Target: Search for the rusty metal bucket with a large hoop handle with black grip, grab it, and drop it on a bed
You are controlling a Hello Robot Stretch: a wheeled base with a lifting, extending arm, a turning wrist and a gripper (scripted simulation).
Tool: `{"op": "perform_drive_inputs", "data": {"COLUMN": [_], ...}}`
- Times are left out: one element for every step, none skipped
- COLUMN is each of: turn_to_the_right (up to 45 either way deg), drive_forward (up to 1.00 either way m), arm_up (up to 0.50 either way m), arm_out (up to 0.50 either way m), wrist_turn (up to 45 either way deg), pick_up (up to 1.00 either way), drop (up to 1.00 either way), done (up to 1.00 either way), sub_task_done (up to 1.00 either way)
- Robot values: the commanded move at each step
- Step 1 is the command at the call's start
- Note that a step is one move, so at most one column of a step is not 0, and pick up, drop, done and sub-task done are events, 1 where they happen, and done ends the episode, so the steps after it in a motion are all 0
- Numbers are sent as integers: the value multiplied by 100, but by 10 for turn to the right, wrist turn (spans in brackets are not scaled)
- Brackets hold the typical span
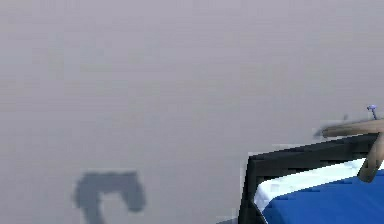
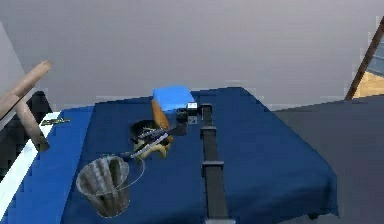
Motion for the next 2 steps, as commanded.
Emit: {"op": "perform_drive_inputs", "data": {"turn_to_the_right": [0,0], "drive_forward": [0,0], "arm_up": [0,0], "arm_out": [-8,0], "wrist_turn": [0,0], "pick_up": [0,0], "drop": [0,0], "done": [0,100], "sub_task_done": [0,0]}}
